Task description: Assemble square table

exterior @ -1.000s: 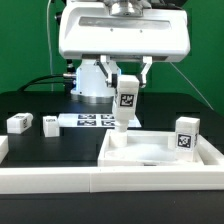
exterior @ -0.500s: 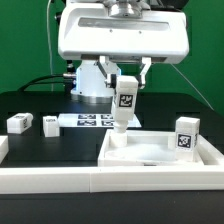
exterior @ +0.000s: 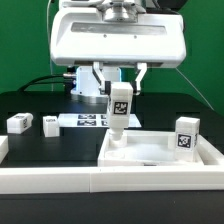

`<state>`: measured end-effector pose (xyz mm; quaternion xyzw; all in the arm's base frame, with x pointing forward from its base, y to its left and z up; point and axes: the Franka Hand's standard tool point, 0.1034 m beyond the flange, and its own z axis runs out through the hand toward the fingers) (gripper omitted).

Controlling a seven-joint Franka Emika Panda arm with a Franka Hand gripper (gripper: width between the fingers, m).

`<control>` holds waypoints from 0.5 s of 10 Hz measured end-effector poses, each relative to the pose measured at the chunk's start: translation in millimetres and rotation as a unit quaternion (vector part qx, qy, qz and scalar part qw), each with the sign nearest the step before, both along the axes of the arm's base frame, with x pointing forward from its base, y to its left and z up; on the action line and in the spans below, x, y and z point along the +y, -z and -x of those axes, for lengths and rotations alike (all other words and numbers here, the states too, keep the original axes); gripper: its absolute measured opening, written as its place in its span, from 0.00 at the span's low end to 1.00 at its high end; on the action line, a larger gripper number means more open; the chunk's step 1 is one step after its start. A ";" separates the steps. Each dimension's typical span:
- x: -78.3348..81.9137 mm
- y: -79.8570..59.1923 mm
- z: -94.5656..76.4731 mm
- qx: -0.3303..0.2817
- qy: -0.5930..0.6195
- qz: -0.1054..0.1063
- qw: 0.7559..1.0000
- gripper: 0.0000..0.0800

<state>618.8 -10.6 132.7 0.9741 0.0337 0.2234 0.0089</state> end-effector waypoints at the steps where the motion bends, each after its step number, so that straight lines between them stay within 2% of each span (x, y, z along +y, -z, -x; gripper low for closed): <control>1: -0.1 0.1 0.1 0.000 0.000 0.000 1.000 0.36; 3: -1.3 2.2 0.5 -0.001 -0.002 0.002 1.000 0.36; 4: -6.0 10.2 1.2 -0.005 -0.005 0.008 1.000 0.36; 5: -3.7 14.9 2.3 -0.002 -0.006 0.008 1.000 0.36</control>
Offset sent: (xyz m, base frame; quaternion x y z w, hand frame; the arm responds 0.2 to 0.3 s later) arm 0.0006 -0.0003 -0.0241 0.0292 0.0356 -0.0067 0.9989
